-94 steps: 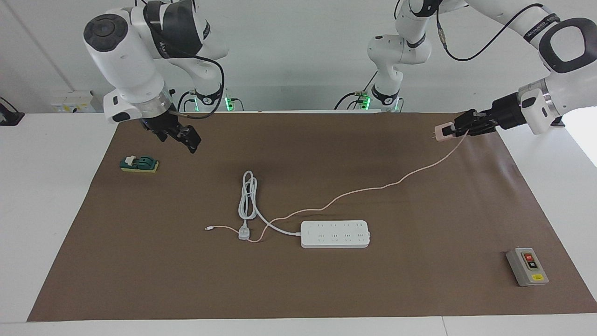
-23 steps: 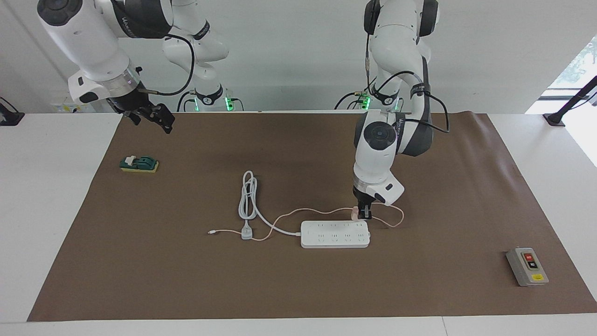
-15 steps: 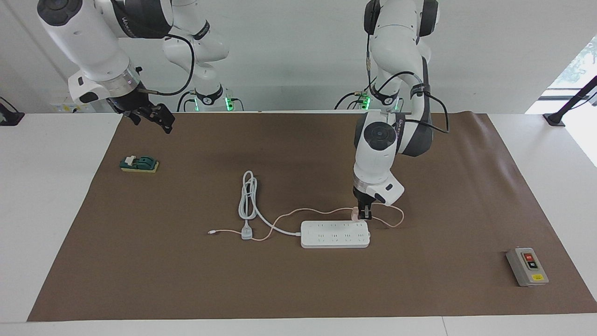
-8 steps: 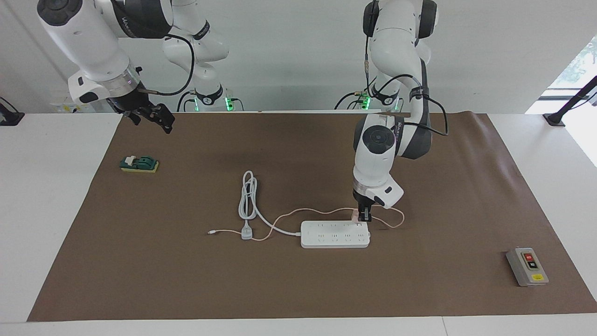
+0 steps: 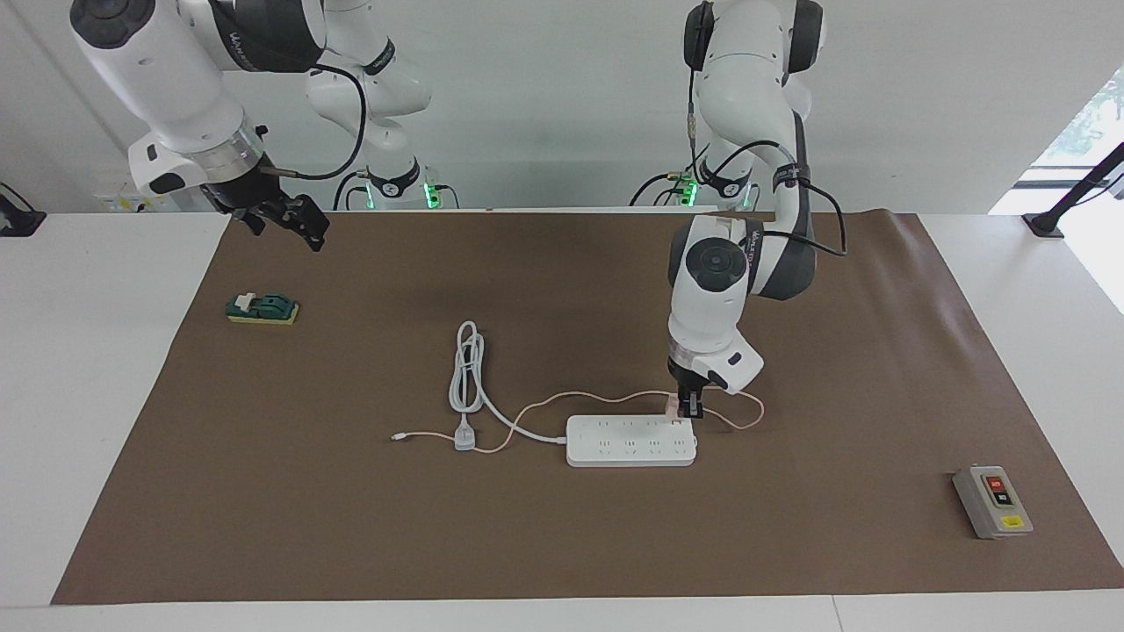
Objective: Plug charger into power strip
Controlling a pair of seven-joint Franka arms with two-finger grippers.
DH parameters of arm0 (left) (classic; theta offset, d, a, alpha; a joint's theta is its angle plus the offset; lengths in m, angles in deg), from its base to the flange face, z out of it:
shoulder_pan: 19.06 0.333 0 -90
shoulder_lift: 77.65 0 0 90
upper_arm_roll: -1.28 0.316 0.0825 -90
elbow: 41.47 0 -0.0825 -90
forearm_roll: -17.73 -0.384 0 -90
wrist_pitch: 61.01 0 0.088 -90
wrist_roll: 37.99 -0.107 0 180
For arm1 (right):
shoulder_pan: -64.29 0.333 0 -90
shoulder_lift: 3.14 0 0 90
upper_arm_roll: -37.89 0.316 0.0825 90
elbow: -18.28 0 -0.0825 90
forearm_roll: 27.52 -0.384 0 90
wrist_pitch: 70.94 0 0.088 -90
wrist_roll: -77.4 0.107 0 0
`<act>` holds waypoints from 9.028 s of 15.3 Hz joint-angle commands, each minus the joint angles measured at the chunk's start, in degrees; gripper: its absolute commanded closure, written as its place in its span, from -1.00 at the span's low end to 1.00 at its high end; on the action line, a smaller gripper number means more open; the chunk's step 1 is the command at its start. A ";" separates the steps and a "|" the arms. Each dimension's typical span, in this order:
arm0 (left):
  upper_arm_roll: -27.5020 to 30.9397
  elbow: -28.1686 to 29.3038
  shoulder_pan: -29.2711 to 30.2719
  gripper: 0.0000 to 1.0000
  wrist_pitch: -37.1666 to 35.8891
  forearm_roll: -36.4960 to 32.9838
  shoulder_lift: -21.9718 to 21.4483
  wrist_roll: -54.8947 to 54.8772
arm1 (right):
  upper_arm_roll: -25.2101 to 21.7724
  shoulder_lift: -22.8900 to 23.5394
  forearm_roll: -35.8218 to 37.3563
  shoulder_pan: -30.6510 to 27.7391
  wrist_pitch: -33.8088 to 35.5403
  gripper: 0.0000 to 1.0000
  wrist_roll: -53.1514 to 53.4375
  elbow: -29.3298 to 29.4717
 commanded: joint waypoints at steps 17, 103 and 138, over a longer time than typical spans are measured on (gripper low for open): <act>0.14 -6.17 0.33 1.00 -4.11 0.54 4.29 -5.08 | 0.97 -1.50 0.43 -1.03 -0.21 -1.00 -1.04 -1.61; -21.12 -6.17 44.71 -1.00 -28.19 -6.93 -25.59 -89.19 | 0.97 -1.50 0.43 -1.03 -0.21 -1.00 -1.04 -1.61; -28.78 5.26 42.87 -1.00 -28.98 -6.41 -31.93 -95.52 | 0.80 -1.59 -0.19 -1.12 -1.62 -1.00 -14.22 -1.43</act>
